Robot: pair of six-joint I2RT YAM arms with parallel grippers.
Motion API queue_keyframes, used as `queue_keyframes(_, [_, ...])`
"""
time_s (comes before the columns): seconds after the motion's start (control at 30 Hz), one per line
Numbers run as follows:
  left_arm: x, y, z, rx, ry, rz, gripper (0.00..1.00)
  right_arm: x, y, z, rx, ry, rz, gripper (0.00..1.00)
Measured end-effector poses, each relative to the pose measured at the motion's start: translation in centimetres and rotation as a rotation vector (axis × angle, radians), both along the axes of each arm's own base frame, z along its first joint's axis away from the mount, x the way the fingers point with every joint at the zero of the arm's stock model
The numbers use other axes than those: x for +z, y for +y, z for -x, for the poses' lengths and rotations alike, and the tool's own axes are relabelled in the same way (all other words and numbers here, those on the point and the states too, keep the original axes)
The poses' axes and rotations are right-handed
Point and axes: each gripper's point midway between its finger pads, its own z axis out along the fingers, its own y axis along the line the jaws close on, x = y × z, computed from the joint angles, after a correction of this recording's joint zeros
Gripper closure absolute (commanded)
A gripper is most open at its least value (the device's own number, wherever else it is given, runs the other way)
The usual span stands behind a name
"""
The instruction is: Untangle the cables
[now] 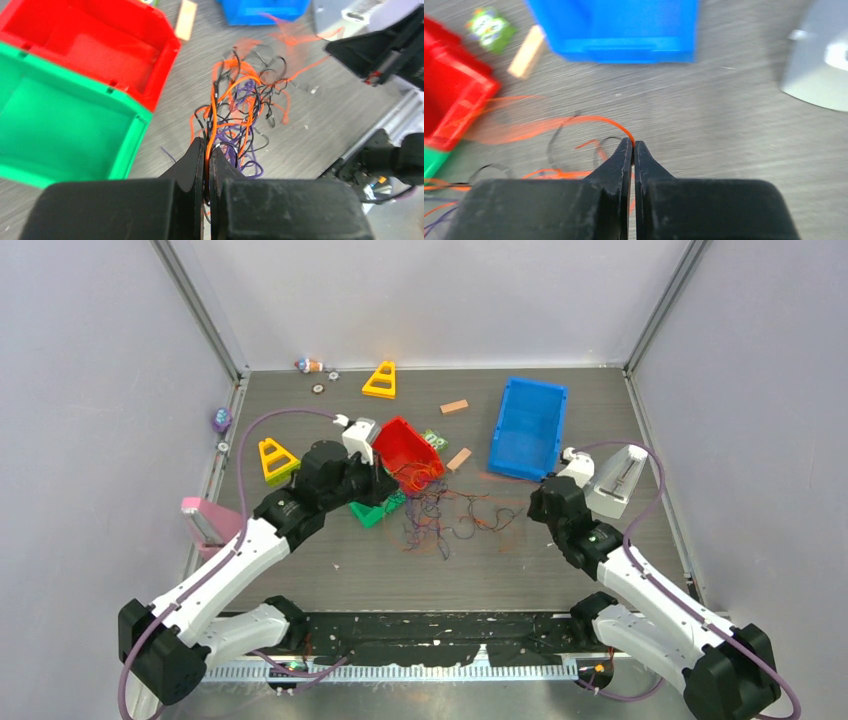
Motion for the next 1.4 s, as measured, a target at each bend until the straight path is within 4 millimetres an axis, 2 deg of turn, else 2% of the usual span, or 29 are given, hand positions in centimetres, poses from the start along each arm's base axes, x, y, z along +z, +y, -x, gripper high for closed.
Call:
queue_keyframes(0.17, [-1.2,2.5,-0.9,0.133,0.005,-0.074,1.0,-1.4,-4.3,1.0,-0.221,0.054,0.074,0.95])
queue_keyframes(0.3, [-1.3,4.5,-1.3,0.231,-0.007,-0.111,1.0,-1.7,-6.6,1.9,-0.348,0.069,0.113,0.95])
queue_keyframes(0.47, [-0.9,4.8,-1.2,0.245,-0.022,-0.11,1.0,-1.3,-7.5,2.1,-0.387,0.053,0.121,0.95])
queue_keyframes(0.5, [-1.0,4.6,-1.1,0.229,-0.02,-0.105,1.0,-1.2,-7.4,2.1,-0.38,0.052,0.12,0.93])
queue_keyframes(0.53, [-0.9,4.1,-0.9,0.199,-0.017,-0.094,1.0,-1.1,-7.1,2.0,-0.365,0.049,0.113,0.87])
queue_keyframes(0.57, [-0.9,3.6,-0.7,0.169,-0.015,-0.081,1.0,-1.0,-6.7,1.9,-0.339,0.047,0.108,0.81])
queue_keyframes(0.6, [-0.8,3.0,-0.5,0.14,-0.012,-0.068,1.0,-0.9,-6.2,1.7,-0.305,0.043,0.103,0.67])
queue_keyframes(0.63, [-0.8,2.3,-0.2,0.097,-0.009,-0.051,1.0,-0.7,-5.5,1.5,-0.263,0.039,0.091,0.58])
queue_keyframes(0.67, [-0.7,1.4,0.1,0.048,-0.005,-0.032,1.0,-0.4,-4.6,1.2,-0.21,0.03,0.076,0.35])
queue_keyframes(0.7, [-0.6,0.6,0.4,-0.001,0.001,-0.012,1.0,-0.1,-3.5,0.9,-0.147,0.015,0.054,0.18])
queue_keyframes(0.77, [-0.7,-1.0,1.1,-0.095,0.022,0.025,1.0,0.6,-0.9,0.6,-0.004,-0.024,-0.004,0.06])
queue_keyframes(0.87, [-1.2,-3.0,2.1,-0.215,0.062,0.064,1.0,1.6,2.7,0.7,0.205,-0.086,-0.08,0.01])
queue_keyframes(0.97, [-1.5,-4.3,3.4,-0.314,0.1,0.086,1.0,3.0,6.1,1.4,0.401,-0.137,-0.154,0.04])
queue_keyframes(1.1, [-0.6,-5.7,4.6,-0.428,0.1,0.13,1.0,5.2,10.2,2.5,0.644,-0.21,-0.248,0.05])
queue_keyframes(1.23, [0.6,-6.7,5.7,-0.526,0.088,0.183,1.0,6.2,12.7,3.7,0.816,-0.241,-0.306,0.05])
queue_keyframes(1.4, [1.6,-7.5,6.6,-0.608,0.08,0.226,1.0,7.1,14.6,4.8,0.958,-0.273,-0.357,0.01])
